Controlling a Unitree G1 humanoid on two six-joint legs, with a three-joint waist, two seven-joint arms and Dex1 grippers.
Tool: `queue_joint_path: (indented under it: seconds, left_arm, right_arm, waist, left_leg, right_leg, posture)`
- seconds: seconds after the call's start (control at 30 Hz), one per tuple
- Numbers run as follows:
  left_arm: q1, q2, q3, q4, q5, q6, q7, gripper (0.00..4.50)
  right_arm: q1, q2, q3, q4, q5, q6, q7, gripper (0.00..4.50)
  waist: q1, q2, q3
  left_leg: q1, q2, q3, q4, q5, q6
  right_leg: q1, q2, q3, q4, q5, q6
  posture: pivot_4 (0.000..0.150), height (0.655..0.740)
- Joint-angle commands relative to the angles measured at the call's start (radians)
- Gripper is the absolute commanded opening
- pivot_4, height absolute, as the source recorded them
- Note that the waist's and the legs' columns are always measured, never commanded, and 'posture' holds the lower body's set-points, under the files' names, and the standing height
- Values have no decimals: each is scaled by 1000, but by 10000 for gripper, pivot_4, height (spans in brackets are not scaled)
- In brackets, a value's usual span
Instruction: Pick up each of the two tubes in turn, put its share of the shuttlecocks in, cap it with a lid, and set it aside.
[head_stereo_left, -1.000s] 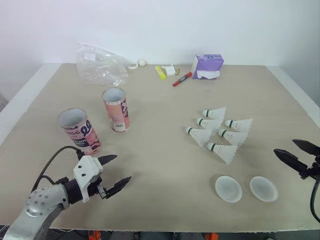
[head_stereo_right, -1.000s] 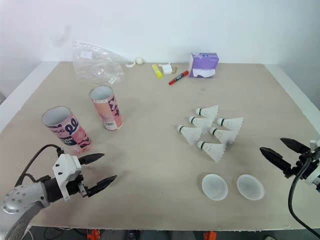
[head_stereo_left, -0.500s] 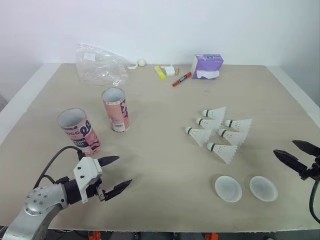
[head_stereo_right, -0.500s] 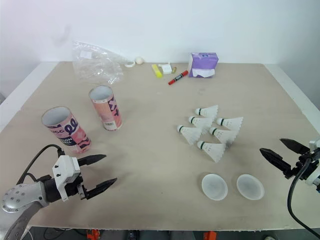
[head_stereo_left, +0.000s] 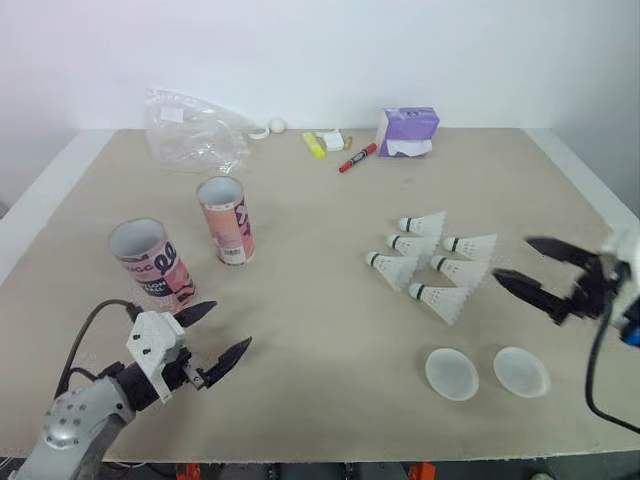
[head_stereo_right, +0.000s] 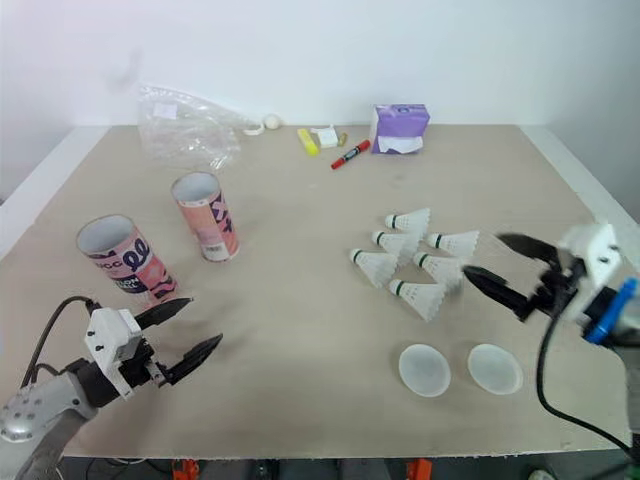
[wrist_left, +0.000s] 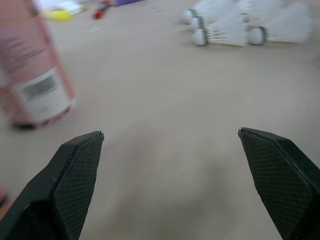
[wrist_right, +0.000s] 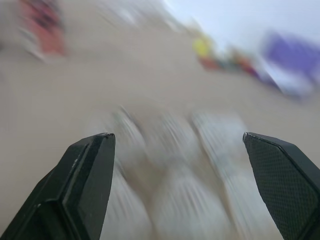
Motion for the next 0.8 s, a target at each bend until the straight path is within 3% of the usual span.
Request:
queue_joint_path:
  seconds: [0.03,0.17,0.33,0.8]
  left_arm:
    - [33,-34,42,-57,9,3,81,45000]
    - [89,-104,83,-59,32,-4,182,45000]
    - [100,-173,137,-20,34,-2,282,45000]
    - [-124,-145,164,207,49,-41,294,45000]
  right_arm:
    - [-18,43,111,-171,66,66,-37,43901]
    - [-75,121,262,-243,80,93,-43,43901]
    - [-160,207,419,-187,23,63,-9,43901]
    - [-215,287,524,-70,-87,-18,23,43901]
  waist:
    - [6,-2,1]
    - [10,-3,1]
    - [3,-6,3]
    - [5,-7,3]
  left_leg:
    - [0,1,-1,0,0,-1]
    - [-4,1,-4,0,-1,-3]
    - [-4,-1,-3,0,-2,-3]
    - [-3,3,-3,0,0,-5]
  right_leg:
    - [0,1,0,0,-1,-1]
    - [-1,0,-1,0,0,-7]
    - [-1,-1,-3,-1,0,-7]
    - [-1,3,-5,0,3,-12]
  posture:
    - [1500,7400]
    - [1500,7400]
    - [1500,7400]
    - [1500,7400]
